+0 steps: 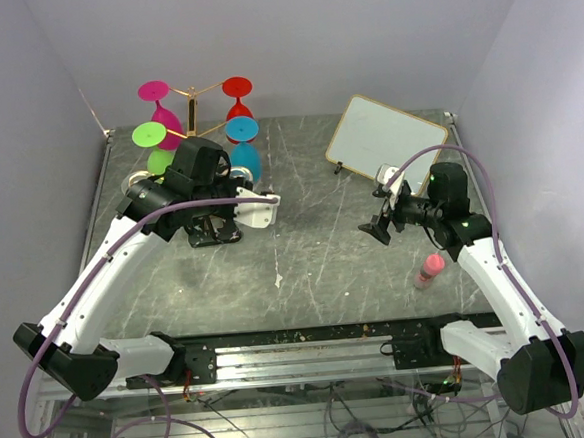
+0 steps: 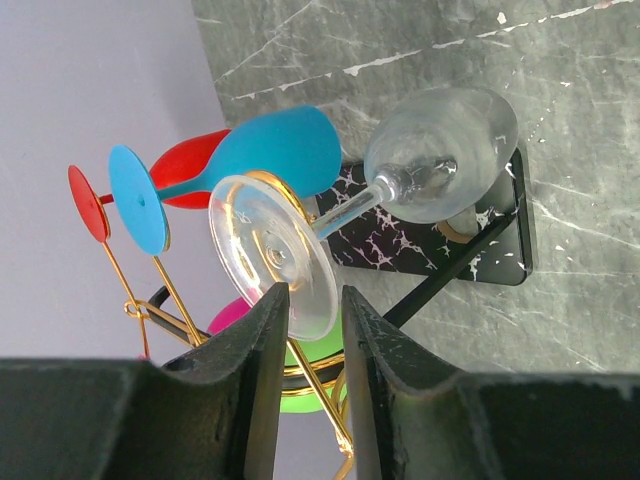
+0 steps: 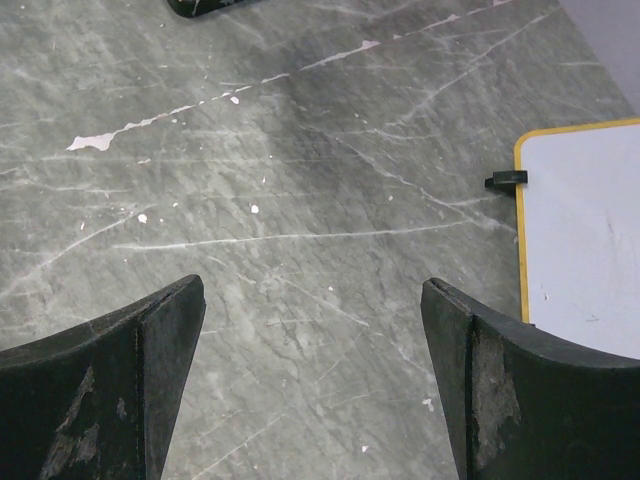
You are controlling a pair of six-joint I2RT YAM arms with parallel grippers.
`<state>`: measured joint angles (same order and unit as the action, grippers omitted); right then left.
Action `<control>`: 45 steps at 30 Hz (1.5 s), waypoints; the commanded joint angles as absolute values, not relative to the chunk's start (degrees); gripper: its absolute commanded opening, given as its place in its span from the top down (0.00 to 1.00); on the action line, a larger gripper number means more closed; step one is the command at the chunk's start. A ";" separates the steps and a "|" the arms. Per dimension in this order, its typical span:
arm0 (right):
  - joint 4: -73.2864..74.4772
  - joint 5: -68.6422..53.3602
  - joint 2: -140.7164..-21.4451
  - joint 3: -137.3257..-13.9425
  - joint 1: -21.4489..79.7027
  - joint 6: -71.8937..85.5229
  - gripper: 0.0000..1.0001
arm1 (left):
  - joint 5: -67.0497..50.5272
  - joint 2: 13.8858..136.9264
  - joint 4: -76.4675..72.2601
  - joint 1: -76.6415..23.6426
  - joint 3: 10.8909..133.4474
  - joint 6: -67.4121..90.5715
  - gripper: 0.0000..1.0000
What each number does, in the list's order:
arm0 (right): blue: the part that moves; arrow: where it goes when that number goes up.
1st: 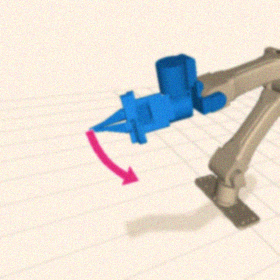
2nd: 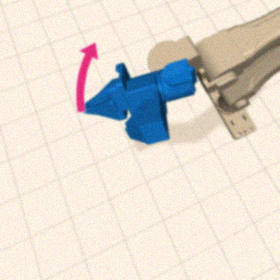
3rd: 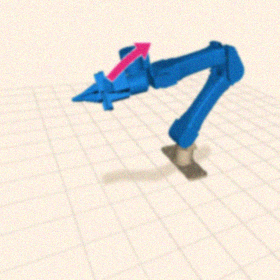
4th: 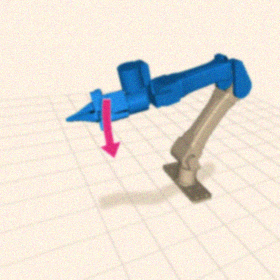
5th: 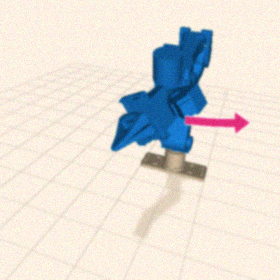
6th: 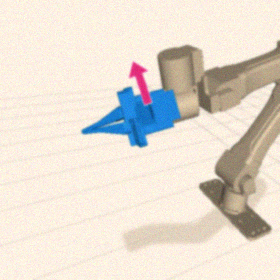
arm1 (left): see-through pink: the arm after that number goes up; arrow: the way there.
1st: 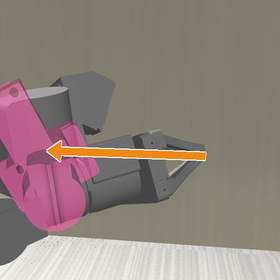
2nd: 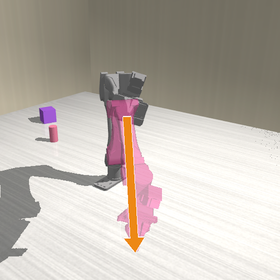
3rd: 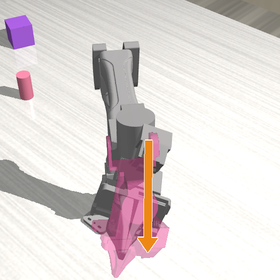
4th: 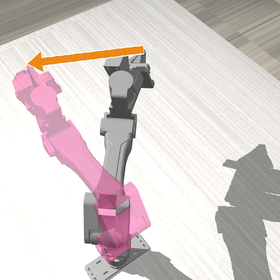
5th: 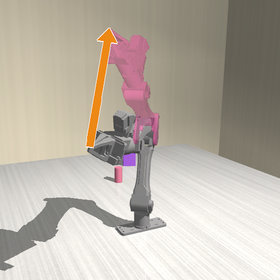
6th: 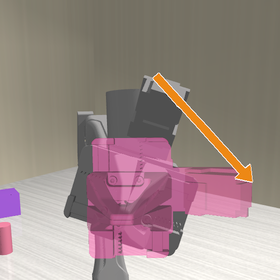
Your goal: Place the wine glass upside down on the wine glass rack
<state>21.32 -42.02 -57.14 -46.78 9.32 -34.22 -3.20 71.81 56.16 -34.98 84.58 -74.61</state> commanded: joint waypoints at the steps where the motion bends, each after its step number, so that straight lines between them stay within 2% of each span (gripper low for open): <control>1: 21.48 -42.71 -57.26 -46.23 8.88 -34.79 0.11 | -2.07 70.67 56.13 -35.20 84.02 -73.78 0.61; 22: 21.62 -42.96 -57.11 -46.14 8.29 -34.85 0.11 | -2.16 69.73 54.31 -35.23 84.34 -70.96 0.43; 26: 21.62 -43.27 -57.19 -46.10 8.15 -34.79 0.11 | -1.78 69.40 53.80 -35.15 84.37 -70.20 0.35; 40: 21.50 -43.86 -56.91 -46.14 7.43 -34.45 0.11 | -0.50 67.42 51.20 -33.78 84.90 -64.53 0.28; 43: 21.51 -43.90 -56.78 -46.14 7.22 -34.38 0.11 | 0.59 67.00 49.58 -33.28 84.90 -62.17 0.16; 45: 21.47 -44.01 -56.61 -46.06 7.04 -34.37 0.11 | 1.78 66.60 48.01 -32.97 84.73 -59.36 0.02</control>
